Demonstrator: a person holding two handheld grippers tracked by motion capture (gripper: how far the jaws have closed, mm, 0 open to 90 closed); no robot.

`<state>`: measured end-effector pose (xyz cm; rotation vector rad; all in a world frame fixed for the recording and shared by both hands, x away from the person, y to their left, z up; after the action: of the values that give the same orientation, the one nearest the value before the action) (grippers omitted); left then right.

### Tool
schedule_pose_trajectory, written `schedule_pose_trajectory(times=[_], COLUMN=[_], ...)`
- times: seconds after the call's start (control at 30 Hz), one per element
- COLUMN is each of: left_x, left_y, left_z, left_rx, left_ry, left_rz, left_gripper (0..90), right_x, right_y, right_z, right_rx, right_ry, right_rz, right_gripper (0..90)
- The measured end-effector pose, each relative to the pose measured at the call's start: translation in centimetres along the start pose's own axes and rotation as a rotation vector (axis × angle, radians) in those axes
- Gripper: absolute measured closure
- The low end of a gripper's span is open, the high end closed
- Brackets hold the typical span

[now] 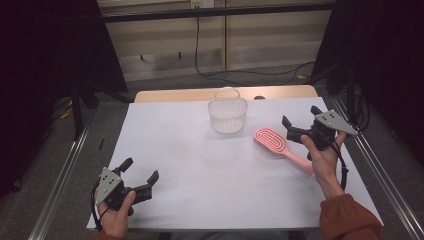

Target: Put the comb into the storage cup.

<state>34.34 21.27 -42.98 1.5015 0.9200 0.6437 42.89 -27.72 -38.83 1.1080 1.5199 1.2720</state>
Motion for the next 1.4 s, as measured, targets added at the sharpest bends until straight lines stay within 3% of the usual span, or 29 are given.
schedule_pose_trajectory(times=[0.1, 0.4, 0.5, 0.73, 0.77, 0.83, 0.9, 0.93, 1.03, 1.17, 1.33, 1.4], left_x=[0.1, 0.1, 0.1, 0.1, 0.1, 0.1, 0.1, 0.1, 0.1, 0.1, 0.2, 0.2], left_y=[-0.1, -0.1, -0.2, -0.2, -0.2, -0.1, -0.1, -0.2, -0.1, -0.1, -0.1, -0.2], left_z=[-0.1, 0.0, 0.1, 0.1, 0.0, 0.0, 0.0, 0.0, 0.0, 0.0, 0.0, 0.0], left_rx=[0.007, 0.011, 0.016, 0.020, 0.019, 0.007, 0.009, 0.013, 0.014, 0.013, 0.013, 0.014], left_ry=[0.007, 0.006, 0.007, 0.009, 0.009, 0.010, 0.009, 0.009, 0.007, 0.006, 0.010, 0.007], left_rz=[0.008, 0.006, 0.002, 0.017, 0.017, 0.011, 0.009, 0.013, 0.017, 0.014, 0.017, 0.015], left_gripper=[2.6, 2.7, 2.7, 2.7, 2.7, 2.7, 2.7, 2.7, 2.7, 2.7, 2.6, 2.7], right_x=[0.1, 0.0, 0.2, 0.7, 0.8, 1.4, 1.5, 1.6, 2.0, 2.3, 2.1, 2.1], right_y=[-0.4, -0.7, -0.6, -0.8, -0.8, -1.1, -1.2, -1.1, -1.2, -1.2, -1.3, -1.3], right_z=[0.3, 0.8, 1.3, 2.0, 2.0, 2.2, 2.3, 2.5, 2.8, 3.4, 4.0, 4.0], right_rx=[0.039, 0.132, 0.199, 0.302, 0.333, 0.407, 0.440, 0.445, 0.499, 0.562, 0.633, 0.636], right_ry=[0.045, 0.091, 0.108, 0.150, 0.178, 0.287, 0.269, 0.260, 0.324, 0.379, 0.395, 0.417], right_rz=[0.044, 0.068, 0.016, -0.038, -0.037, -0.024, -0.085, -0.094, -0.065, -0.065, -0.085, -0.093], right_gripper=[0.0, 0.0, 1.2, 0.0, 0.0, 0.6, 1.3, 0.9, 1.9, 2.2, 4.3, 3.8])
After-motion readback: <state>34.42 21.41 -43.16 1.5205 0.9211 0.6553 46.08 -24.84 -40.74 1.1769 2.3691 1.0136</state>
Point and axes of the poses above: each handheld gripper's, and its own axes: z roughly forward along the jaws, y roughly out of its top, x roughly to its left, the point moved 6 cm from there along z, roughly forward along the jaws, and after that the axes turned 4 degrees about -z, right-handed, at the moved point
